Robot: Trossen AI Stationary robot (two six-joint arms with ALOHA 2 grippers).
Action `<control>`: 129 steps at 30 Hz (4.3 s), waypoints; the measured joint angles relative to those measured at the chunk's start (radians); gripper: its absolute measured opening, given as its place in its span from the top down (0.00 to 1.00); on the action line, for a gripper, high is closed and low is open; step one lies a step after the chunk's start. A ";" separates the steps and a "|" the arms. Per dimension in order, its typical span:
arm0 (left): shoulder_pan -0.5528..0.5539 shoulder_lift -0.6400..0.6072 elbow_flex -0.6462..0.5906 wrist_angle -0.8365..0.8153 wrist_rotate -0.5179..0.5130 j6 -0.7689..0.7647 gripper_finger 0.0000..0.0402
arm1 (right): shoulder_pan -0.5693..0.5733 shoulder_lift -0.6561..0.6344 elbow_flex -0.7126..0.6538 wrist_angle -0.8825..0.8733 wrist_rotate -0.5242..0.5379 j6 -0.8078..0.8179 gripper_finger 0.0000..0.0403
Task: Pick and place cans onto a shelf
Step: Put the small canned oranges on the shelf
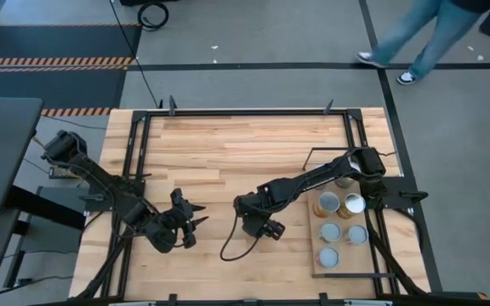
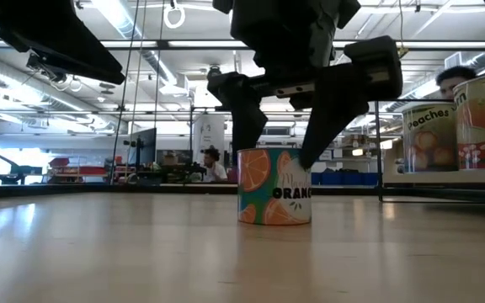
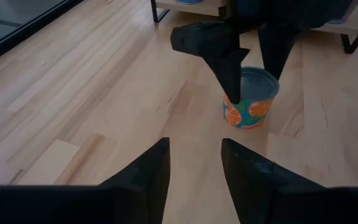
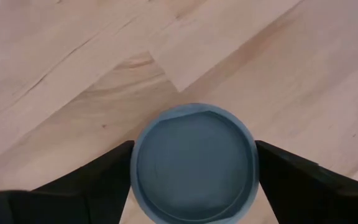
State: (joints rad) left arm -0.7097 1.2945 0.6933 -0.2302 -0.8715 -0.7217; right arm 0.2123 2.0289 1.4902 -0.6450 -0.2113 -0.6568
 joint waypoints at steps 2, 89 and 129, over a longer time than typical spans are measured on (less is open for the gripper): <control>0.000 0.000 0.000 0.000 0.000 0.000 0.62 | 0.001 0.000 0.000 0.000 0.000 0.004 0.21; 0.137 -0.236 0.002 0.108 0.106 0.509 0.62 | 0.782 -0.468 -0.239 -0.667 0.050 2.933 0.24; 0.137 -0.235 0.002 0.113 0.109 0.508 0.62 | 0.797 -0.547 -0.330 -0.535 -0.028 2.961 0.17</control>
State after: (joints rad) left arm -0.5724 1.0592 0.6949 -0.1173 -0.7624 -0.2134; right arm 1.0088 1.4821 1.1599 -1.1802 -0.2397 2.3038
